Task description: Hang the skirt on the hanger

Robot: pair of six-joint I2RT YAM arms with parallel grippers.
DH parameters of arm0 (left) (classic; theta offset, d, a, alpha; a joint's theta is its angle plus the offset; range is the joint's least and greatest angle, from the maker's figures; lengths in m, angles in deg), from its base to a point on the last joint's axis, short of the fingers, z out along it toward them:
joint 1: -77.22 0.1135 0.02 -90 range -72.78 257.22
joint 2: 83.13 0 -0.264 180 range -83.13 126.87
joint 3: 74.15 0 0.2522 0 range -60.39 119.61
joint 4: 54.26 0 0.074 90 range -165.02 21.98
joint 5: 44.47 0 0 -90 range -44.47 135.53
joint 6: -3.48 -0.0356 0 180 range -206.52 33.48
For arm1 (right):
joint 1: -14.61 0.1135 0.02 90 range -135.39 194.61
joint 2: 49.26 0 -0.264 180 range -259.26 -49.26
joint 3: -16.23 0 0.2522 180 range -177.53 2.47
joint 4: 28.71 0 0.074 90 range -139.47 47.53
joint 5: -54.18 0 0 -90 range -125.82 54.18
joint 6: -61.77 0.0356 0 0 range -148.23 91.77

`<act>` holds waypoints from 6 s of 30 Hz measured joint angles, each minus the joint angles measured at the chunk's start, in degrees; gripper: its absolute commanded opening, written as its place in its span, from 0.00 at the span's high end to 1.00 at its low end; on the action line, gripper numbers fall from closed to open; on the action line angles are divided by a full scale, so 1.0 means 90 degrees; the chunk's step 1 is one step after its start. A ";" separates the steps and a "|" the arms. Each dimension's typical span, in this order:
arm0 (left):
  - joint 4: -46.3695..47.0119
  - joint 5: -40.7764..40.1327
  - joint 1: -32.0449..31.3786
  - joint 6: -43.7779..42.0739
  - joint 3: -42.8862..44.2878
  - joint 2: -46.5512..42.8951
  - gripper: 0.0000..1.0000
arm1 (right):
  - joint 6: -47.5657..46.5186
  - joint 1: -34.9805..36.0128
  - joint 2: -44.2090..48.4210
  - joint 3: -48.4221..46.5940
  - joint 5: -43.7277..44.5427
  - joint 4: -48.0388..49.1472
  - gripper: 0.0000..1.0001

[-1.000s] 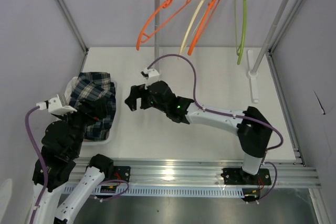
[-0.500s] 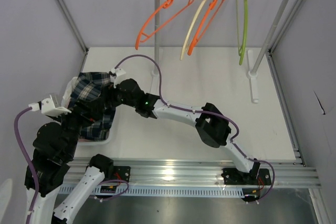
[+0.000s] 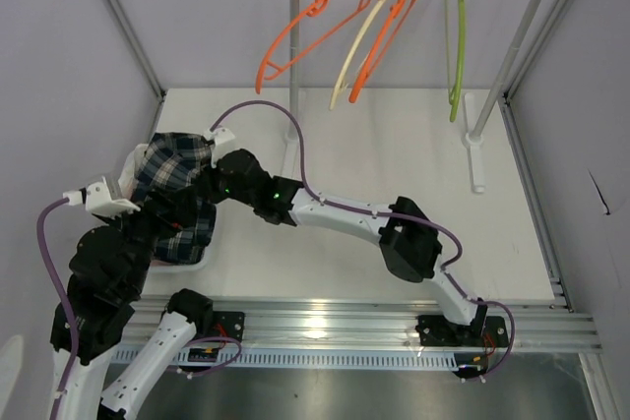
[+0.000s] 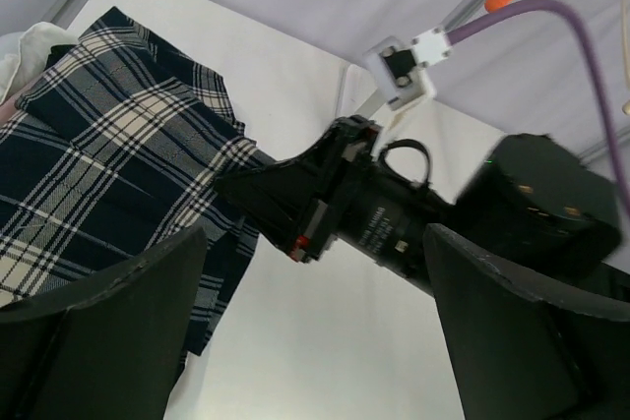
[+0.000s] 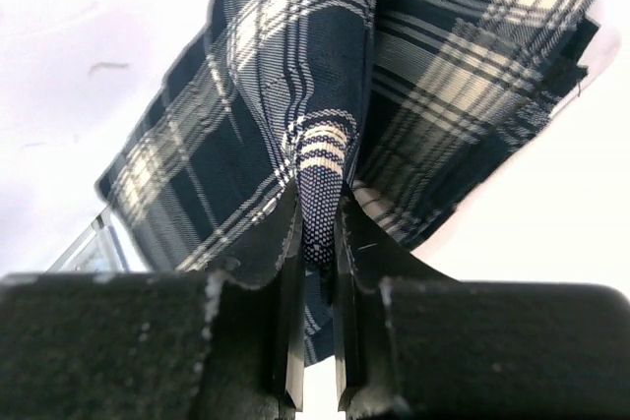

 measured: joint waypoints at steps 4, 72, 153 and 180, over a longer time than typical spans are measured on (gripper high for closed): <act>0.0092 0.0063 0.0000 -0.0005 -0.0029 0.0036 0.11 | -0.0248 0.0209 0.0821 0.0391 0.0461 -0.0175 1.00; 0.5107 -0.0221 -0.5090 0.0512 -0.2441 0.5826 0.10 | 0.1027 -0.1464 0.5569 0.4294 0.3099 -0.5503 1.00; 0.2992 0.0981 -0.2907 0.0928 -0.0508 0.7320 1.00 | 0.3092 -0.0119 0.6467 0.9175 0.2582 -0.1518 0.57; 0.1914 0.0901 -0.2909 0.0284 0.0075 0.6224 1.00 | 0.3143 -0.0170 0.8748 0.8959 0.4046 -0.2946 1.00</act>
